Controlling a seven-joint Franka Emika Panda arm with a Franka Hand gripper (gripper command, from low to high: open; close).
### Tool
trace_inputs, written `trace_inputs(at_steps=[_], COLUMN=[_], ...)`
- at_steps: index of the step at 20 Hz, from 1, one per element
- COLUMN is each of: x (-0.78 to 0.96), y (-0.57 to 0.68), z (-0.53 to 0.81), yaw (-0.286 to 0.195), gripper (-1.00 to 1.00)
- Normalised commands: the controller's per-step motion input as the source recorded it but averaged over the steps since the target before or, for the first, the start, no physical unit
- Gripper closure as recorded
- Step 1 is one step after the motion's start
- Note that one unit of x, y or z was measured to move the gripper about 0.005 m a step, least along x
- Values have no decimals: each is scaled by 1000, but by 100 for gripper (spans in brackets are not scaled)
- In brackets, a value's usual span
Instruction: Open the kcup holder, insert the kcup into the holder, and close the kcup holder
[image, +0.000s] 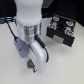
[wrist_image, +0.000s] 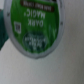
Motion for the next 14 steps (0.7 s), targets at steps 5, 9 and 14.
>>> trace_inputs(at_steps=[5,9,14], x=[519,417,399], y=[10,127,210], z=[0,10,153], yaw=[-95,-93,-89], gripper=[-100,100,100])
